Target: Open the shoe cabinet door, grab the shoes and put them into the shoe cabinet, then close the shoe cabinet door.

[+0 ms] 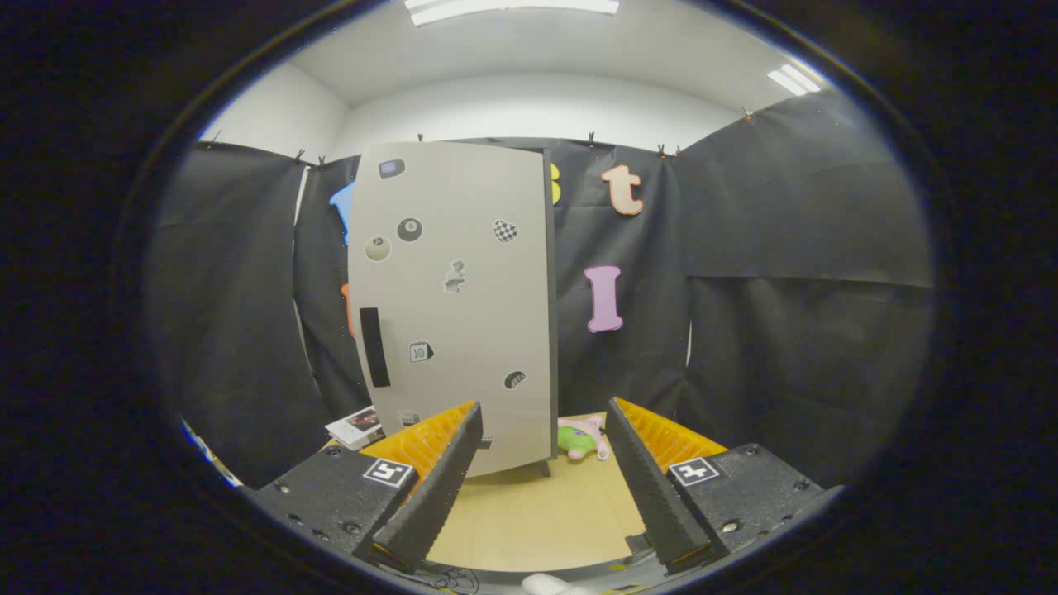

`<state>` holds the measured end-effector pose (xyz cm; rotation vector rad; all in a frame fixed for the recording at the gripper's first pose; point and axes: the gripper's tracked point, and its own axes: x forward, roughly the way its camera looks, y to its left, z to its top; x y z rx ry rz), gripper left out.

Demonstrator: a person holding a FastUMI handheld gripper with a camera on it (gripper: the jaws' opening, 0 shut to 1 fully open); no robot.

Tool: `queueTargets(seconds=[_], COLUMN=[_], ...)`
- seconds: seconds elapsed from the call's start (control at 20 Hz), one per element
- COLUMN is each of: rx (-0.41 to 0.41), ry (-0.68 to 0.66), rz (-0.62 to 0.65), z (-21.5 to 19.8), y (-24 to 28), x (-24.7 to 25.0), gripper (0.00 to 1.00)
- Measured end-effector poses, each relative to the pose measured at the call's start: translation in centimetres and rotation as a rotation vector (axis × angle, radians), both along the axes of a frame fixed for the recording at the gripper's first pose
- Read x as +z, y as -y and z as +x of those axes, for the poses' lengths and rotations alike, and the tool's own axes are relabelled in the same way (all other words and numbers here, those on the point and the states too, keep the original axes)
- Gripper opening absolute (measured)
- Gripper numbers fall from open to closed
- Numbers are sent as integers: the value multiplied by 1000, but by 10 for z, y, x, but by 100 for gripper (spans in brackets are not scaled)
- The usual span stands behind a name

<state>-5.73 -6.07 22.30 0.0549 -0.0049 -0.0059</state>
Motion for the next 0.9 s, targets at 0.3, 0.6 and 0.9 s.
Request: queueTargets(seconds=[0.3, 0.6, 0.9], rx=[46, 95, 116], ry=[13, 8, 29], rz=[-5, -29, -11], z=[-50, -86, -111], y=[27, 50, 64], x=[-1, -10, -7], gripper=[98, 98, 98])
